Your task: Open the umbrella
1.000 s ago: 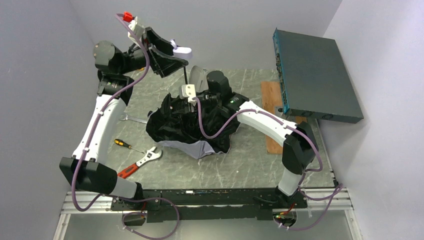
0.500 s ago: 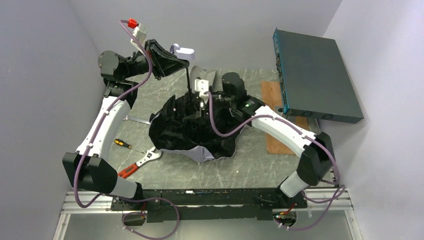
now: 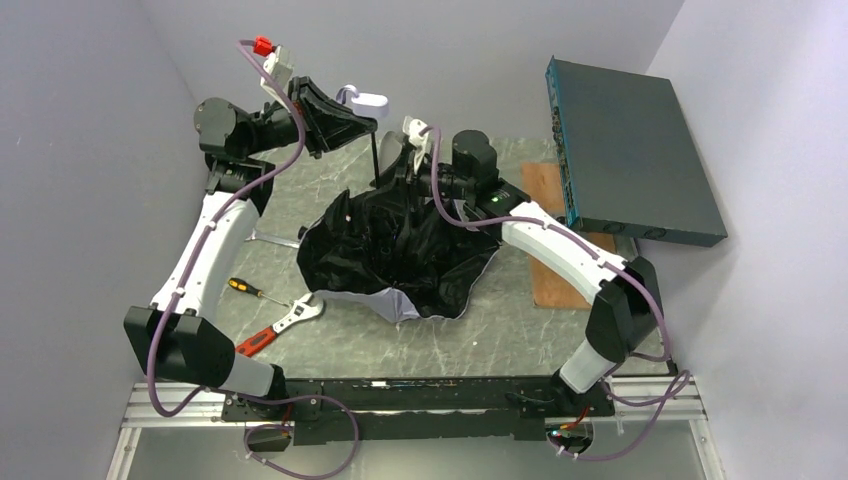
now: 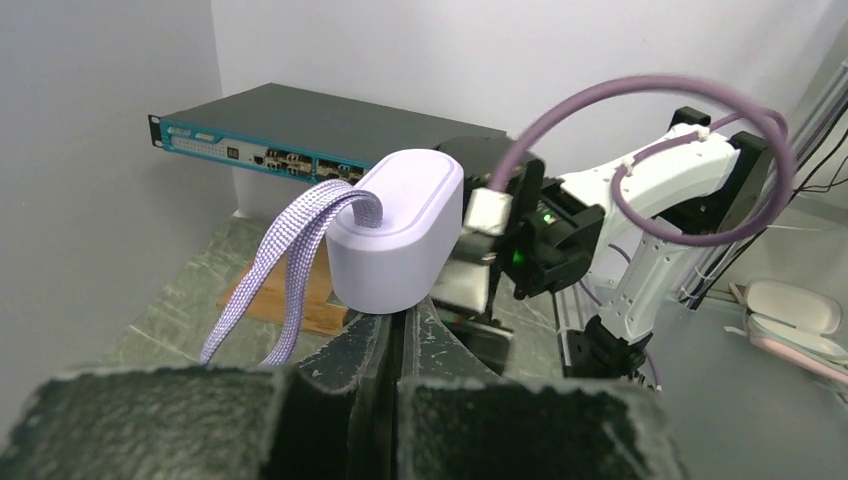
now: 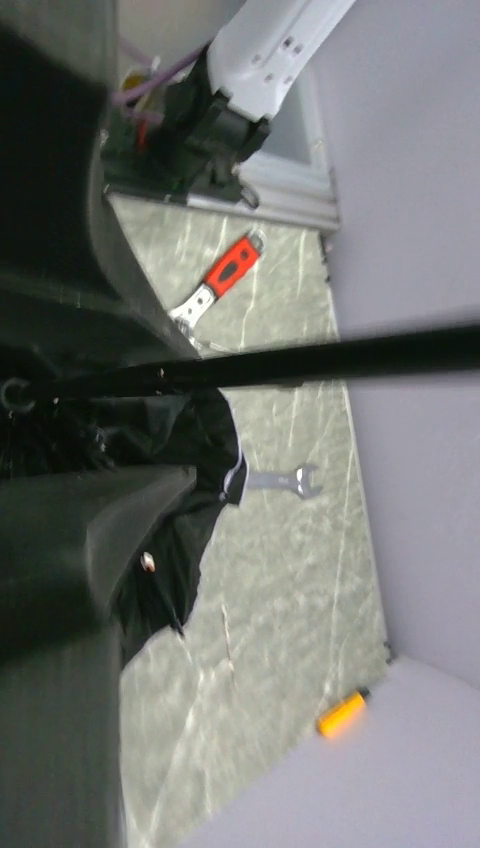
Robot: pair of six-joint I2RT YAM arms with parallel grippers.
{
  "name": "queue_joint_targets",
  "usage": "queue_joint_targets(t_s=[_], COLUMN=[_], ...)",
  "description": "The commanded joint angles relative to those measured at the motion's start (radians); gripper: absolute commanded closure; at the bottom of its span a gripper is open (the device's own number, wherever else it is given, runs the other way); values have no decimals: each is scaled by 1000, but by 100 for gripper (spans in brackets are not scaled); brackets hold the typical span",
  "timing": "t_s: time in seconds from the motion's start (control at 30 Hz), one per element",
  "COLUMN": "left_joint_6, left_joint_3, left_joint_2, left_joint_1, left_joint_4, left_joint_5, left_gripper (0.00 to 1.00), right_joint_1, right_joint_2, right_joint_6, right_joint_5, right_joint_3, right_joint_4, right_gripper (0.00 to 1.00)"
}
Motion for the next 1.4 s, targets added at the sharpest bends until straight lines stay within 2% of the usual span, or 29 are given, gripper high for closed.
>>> queue_joint_targets(t_s=[0.0, 0.07, 0.1, 0.17, 0.23, 0.27, 0.33, 0.37, 0.47, 0.5, 0.57, 0.63, 0.67, 0.73, 0.83, 0.9, 0.97, 1.0, 1.1, 1.17, 1.23, 1.37], left_joint_6=[59, 90, 102, 109, 72, 50, 60, 115, 390, 457, 511, 545, 557, 590, 634, 666, 709, 780, 1002, 1125, 1217, 1348], left_joint_3=[71, 83, 84, 74, 45, 23, -1, 3, 74, 77, 35, -9, -28, -47, -63, -97, -134, -152, -211, -288, -362, -449], left_joint_2=[-48, -63, -79, -104, -141, -166, -196, -205, -209, -209, -224, -250, -263, -279, -286, -289, -296, -302, -348, -397, -442, -460], left_joint_1=[3, 13, 23, 71, 153, 223, 356, 402, 470, 483, 506, 510, 510, 511, 511, 510, 487, 468, 388, 328, 260, 111], left_joint_4=[-8, -51, -73, -134, -152, -151, -203, -285, -642, -708, -728, -740, -751, -793, -860, -858, -852, -865, -941, -950, -936, -950], left_joint_5=[-4, -5, -8, -30, -59, -79, -108, -123, -260, -294, -319, -362, -378, -375, -338, -260, -219, -189, -148, -168, -220, -328], left_gripper=[98, 97, 82, 42, 6, 1, 0, 0, 0, 0, 0, 0, 0, 0, 0, 0, 0, 0, 0, 0, 5, 27], right_joint_1=[2, 2, 1, -11, -48, -75, -149, -174, -174, -145, -60, 9, 15, -59, -194, -201, -123, -68, 6, 6, 5, 20], right_joint_2=[43, 63, 66, 70, 94, 119, 174, 195, 229, 228, 209, 163, 140, 155, 300, 387, 396, 370, 244, 237, 242, 214], right_joint_6=[105, 84, 75, 69, 100, 137, 233, 271, 317, 341, 342, 234, 189, 113, 78, 78, 79, 81, 84, 50, 36, 19], right_joint_5=[-25, -27, -16, 29, 100, 122, 147, 158, 139, 114, 65, 38, 60, 133, 248, 257, 215, 193, 212, 255, 278, 297], right_joint_3=[63, 112, 135, 189, 274, 331, 441, 486, 591, 603, 609, 558, 513, 521, 786, 921, 952, 920, 676, 661, 682, 637], right_joint_4=[69, 24, 8, 10, 15, 8, -15, -26, -43, -34, -67, -109, -107, -132, -245, -298, -343, -355, -224, -253, -291, -246], right_gripper=[75, 100, 100, 100, 100, 100, 100, 100, 100, 100, 100, 100, 100, 100, 100, 100, 100, 100, 100, 100, 100, 100])
